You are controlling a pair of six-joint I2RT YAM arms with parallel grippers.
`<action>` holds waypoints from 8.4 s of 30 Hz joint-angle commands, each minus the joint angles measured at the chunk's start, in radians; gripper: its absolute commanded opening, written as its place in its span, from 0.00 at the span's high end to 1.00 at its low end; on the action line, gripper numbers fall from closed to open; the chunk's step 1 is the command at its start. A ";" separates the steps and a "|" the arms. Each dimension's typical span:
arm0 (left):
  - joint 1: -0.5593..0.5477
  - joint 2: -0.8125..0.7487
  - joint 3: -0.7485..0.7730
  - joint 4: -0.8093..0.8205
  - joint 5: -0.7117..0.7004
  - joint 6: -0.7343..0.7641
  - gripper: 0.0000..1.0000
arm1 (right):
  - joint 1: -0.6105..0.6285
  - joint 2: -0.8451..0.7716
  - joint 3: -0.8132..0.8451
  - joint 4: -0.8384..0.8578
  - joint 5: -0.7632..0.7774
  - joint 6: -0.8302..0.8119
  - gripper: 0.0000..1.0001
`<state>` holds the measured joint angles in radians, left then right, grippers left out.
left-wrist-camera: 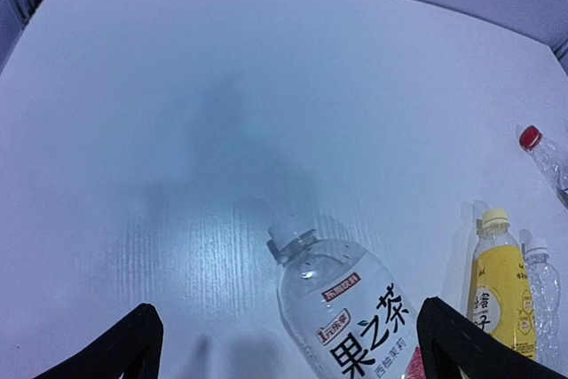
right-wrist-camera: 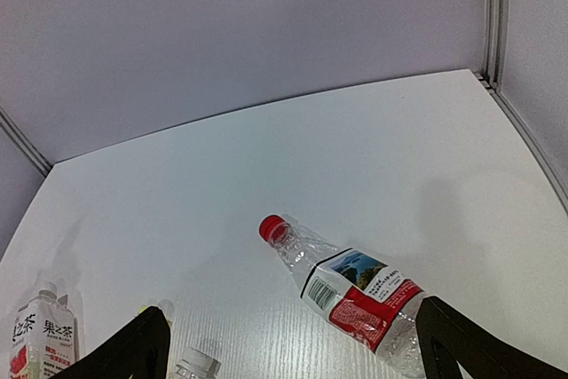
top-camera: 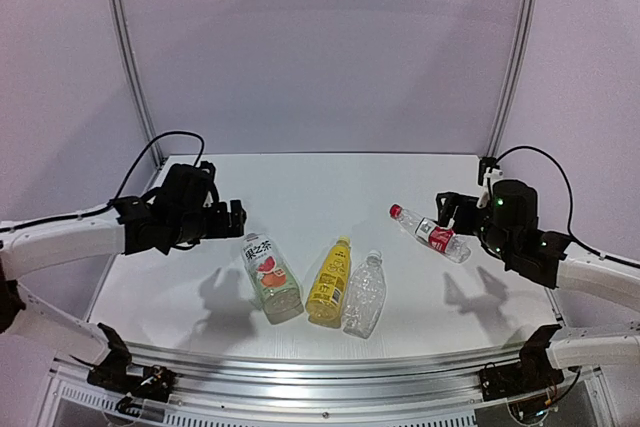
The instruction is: Unscrew the bottle caps
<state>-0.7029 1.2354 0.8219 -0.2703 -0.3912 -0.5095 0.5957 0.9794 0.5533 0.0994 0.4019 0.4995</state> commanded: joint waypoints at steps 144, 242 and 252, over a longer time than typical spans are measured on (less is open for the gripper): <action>-0.344 -0.034 -0.423 0.739 0.111 0.648 0.55 | 0.239 0.588 0.947 -0.738 -0.775 -0.288 0.26; -0.619 -0.281 -0.452 0.587 -0.052 0.858 1.00 | 0.690 0.433 0.591 -0.452 -0.260 -1.210 0.83; -0.655 -0.340 -0.514 0.719 -0.170 0.903 1.00 | 0.665 0.354 0.810 -0.634 -0.324 -0.361 0.11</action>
<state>-1.3392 0.9165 0.3351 0.3492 -0.4808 0.3897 1.2758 1.2945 1.2594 -0.3847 0.1246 -0.2840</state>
